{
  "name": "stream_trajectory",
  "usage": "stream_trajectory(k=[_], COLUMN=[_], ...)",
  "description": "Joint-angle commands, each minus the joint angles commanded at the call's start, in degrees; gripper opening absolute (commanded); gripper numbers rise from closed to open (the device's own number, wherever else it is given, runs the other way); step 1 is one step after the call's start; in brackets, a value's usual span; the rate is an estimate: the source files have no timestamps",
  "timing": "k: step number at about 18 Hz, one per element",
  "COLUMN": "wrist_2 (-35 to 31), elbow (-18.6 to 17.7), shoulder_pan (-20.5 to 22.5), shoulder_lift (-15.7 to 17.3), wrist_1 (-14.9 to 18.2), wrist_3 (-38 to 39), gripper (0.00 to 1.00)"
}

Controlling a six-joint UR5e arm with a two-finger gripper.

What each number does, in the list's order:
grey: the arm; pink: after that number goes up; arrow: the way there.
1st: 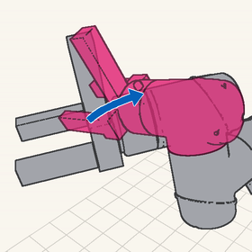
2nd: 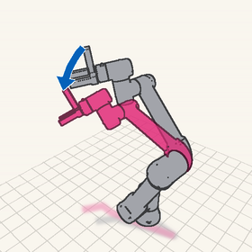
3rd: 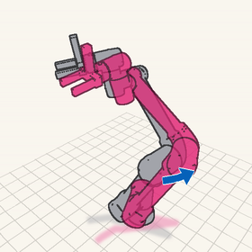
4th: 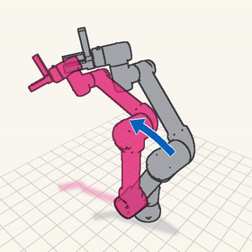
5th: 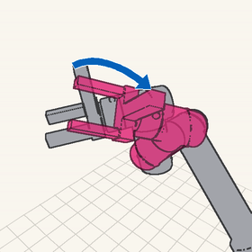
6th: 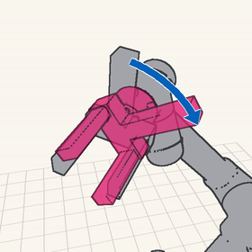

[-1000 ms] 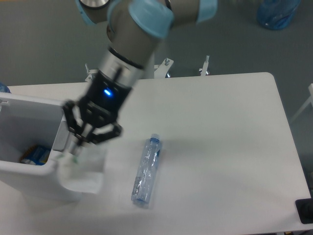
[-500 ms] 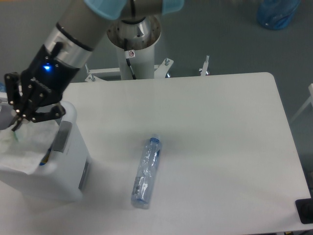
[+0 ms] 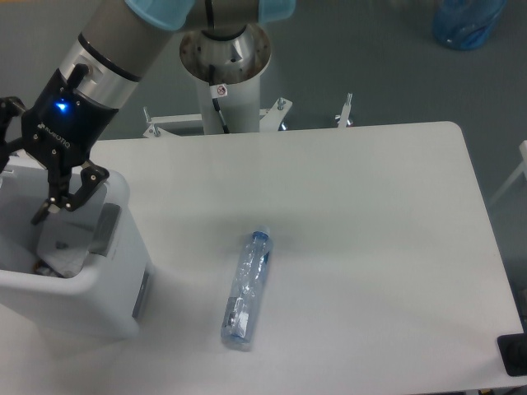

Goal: Place the trash in the trash can
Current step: 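Open the gripper to drop the wrapper into the bin, then move the open gripper back over the clear water bottle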

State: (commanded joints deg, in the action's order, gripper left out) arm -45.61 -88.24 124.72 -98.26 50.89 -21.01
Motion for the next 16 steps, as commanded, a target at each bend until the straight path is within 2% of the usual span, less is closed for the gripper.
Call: stream_trajectory(k=[5, 10, 12, 16], wrist_2=[-12.0, -15.3, -18.0, -22.2], elbow=[-0.3, 0.4, 1.0, 4.4], shoulder_pan=[1.1, 5.4, 6.2, 6.2], shoulder_lift=[-1.1, -2.9, -5.5, -11.9], wrist_1=[0.0, 0.0, -0.3, -0.3], wrist_3=[-0.3, -0.2, -0.9, -1.8], gripper=[1.00, 1.00, 1.00, 1.00])
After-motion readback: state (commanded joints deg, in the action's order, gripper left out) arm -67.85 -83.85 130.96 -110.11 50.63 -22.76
